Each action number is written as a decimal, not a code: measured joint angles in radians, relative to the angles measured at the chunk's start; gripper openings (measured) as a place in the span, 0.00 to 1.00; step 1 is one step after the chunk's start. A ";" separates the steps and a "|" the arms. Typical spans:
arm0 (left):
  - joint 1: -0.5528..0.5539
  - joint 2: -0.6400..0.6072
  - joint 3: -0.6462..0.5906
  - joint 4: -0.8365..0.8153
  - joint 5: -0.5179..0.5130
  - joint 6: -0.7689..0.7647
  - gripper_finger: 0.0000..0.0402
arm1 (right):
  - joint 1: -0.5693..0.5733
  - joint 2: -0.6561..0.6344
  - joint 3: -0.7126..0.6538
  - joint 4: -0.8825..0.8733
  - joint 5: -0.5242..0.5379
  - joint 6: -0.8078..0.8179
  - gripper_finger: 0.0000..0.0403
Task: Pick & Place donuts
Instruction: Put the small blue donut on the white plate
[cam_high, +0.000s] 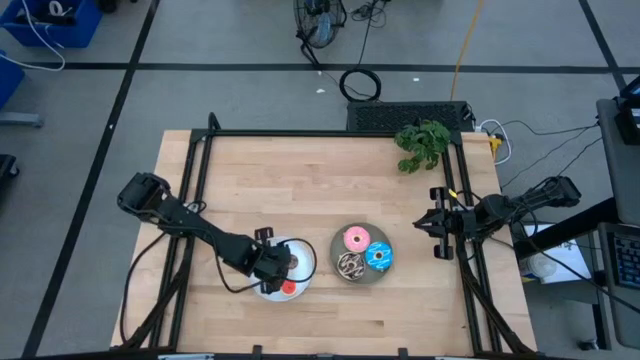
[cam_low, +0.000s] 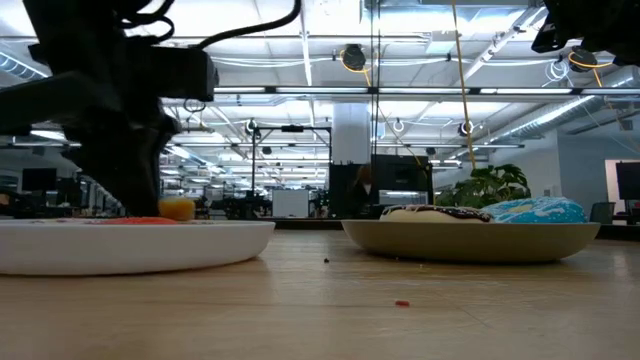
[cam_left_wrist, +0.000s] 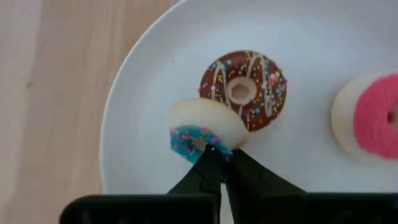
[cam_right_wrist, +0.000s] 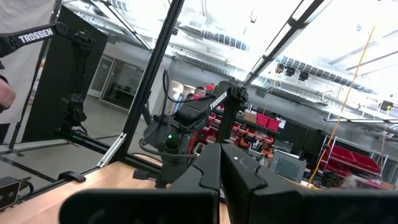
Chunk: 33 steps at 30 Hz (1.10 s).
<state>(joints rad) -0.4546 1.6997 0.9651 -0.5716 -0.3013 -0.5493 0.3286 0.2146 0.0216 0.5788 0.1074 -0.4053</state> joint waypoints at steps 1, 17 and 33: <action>-0.006 0.000 0.009 -0.028 -0.011 -0.002 0.03 | 0.000 0.000 0.000 0.000 0.000 0.000 0.00; -0.008 0.099 0.209 -0.410 0.067 -0.010 0.03 | 0.000 0.000 0.000 0.000 0.000 -0.002 0.00; 0.046 0.154 0.210 -0.396 0.173 -0.015 0.30 | 0.000 0.000 0.000 0.001 0.000 -0.002 0.00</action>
<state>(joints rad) -0.4085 1.8539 1.1751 -0.9672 -0.1287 -0.5638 0.3286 0.2142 0.0216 0.5793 0.1074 -0.4076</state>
